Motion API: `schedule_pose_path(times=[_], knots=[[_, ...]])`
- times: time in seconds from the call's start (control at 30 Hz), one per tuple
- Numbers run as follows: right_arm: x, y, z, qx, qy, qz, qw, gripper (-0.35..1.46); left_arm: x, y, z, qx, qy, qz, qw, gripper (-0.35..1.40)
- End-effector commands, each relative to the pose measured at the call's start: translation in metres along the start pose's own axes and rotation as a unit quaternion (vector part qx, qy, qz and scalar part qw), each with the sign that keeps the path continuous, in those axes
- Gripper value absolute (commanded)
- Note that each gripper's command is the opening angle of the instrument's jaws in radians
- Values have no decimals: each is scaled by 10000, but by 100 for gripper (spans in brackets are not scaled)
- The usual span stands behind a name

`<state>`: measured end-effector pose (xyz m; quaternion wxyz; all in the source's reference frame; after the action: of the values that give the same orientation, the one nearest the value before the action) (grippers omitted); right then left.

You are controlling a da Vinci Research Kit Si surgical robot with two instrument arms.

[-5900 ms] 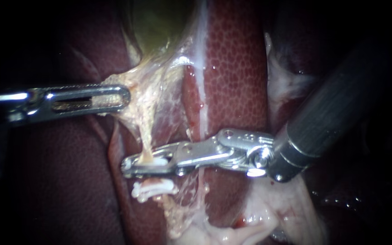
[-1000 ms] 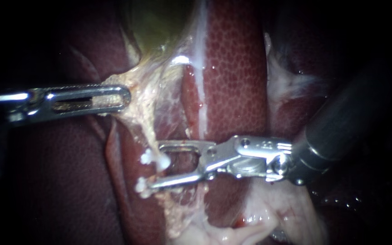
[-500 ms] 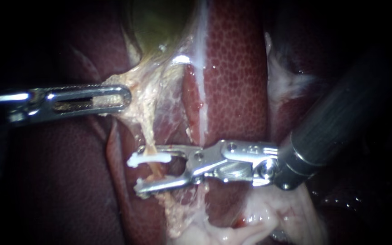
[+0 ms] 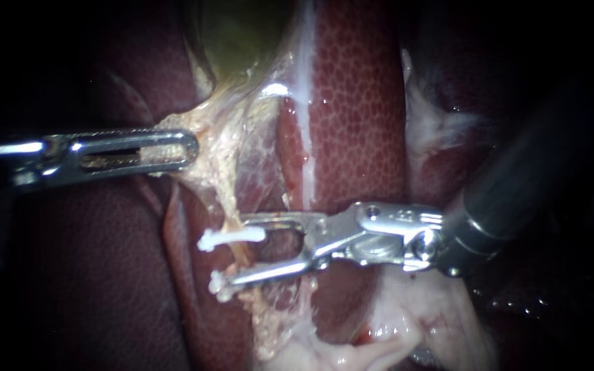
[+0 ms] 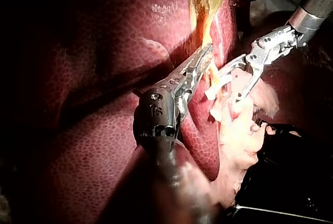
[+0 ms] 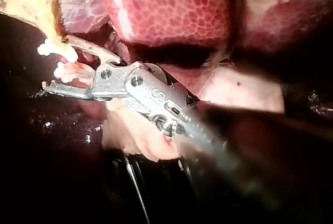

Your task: Going back third clip left tube

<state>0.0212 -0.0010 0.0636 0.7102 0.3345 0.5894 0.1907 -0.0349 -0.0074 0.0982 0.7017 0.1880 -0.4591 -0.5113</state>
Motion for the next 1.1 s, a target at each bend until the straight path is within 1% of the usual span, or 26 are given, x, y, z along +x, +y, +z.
schedule_pose_path(times=[0.03,0.07,0.4,0.67,0.87,1.1], knots=[[3,0,-7,-16,11,9,10000,60,0,0,0,2,4,2,10000,-35],[5,-1,-12,-38,15,48,10000,60,0,0,0,2,4,2,10000,-35],[21,-8,-67,-113,22,-69,9999,60,0,0,-1,3,4,2,10000,-35],[36,-16,-106,-149,19,-181,9997,60,0,0,-1,5,5,2,10000,-35],[48,-22,-126,-161,34,-225,9996,60,0,1,0,6,5,2,10000,-35],[57,-30,-137,-135,47,-287,9995,60,0,1,0,6,5,3,10000,-35]])
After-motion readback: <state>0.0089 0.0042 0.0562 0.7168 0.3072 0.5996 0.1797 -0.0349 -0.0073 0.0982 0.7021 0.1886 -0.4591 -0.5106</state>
